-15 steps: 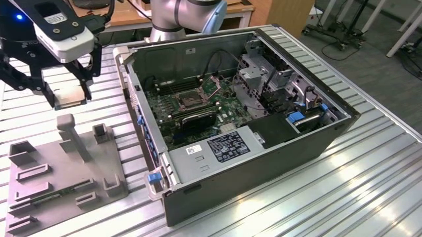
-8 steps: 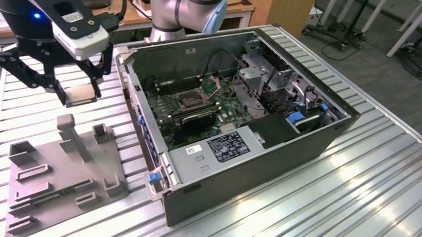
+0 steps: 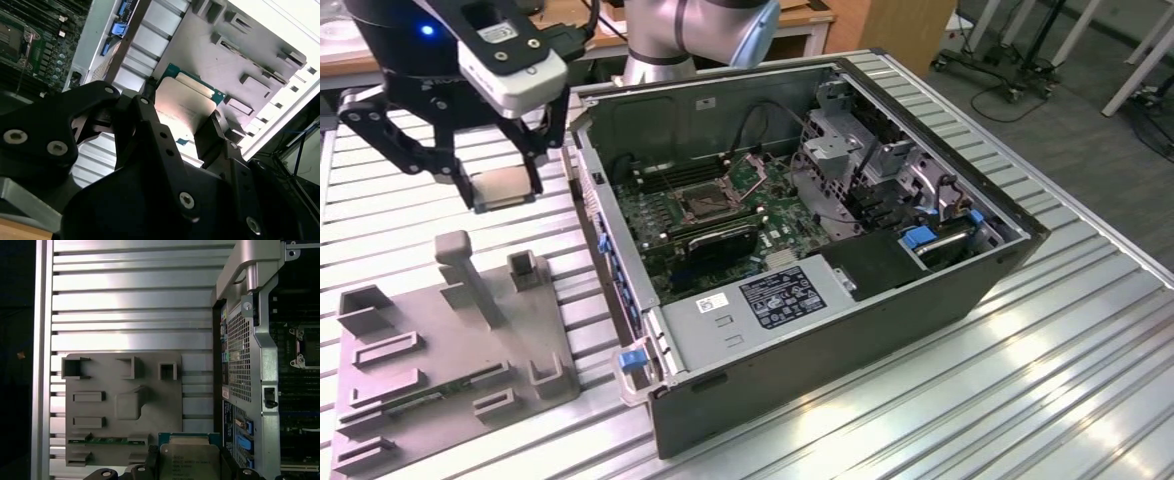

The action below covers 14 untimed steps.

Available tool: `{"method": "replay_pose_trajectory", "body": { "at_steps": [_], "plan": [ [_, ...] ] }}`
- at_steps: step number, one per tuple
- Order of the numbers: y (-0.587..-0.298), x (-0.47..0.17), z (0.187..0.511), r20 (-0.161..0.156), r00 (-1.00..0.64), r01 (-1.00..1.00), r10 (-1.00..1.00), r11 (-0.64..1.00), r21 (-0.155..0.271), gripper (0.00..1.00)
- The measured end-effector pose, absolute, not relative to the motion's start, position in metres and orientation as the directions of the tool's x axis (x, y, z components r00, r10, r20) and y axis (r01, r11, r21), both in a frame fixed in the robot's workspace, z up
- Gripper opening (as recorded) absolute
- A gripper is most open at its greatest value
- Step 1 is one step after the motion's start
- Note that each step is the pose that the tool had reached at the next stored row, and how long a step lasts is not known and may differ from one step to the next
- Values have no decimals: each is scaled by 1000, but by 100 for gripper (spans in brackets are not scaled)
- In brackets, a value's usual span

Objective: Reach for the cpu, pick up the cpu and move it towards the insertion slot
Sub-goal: 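Pick up the cpu and move it towards the insertion slot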

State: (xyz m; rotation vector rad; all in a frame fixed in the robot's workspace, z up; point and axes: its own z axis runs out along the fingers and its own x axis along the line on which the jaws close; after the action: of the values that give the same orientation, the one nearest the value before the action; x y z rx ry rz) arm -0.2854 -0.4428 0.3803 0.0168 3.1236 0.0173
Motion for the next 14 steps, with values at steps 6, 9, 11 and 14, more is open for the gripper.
{"method": "replay_pose_trajectory", "body": {
  "at_steps": [6, 9, 11, 14],
  "plan": [
    [-442, -275, 380, -18, -1000, 11, 11, 1000, 11, 55],
    [-442, -271, 380, -18, -1000, 11, 11, 1000, 11, 55],
    [-442, -268, 380, -18, -1000, 11, 11, 1000, 11, 55],
    [-442, -265, 380, -18, -1000, 11, 11, 1000, 11, 55]
  ]
}}
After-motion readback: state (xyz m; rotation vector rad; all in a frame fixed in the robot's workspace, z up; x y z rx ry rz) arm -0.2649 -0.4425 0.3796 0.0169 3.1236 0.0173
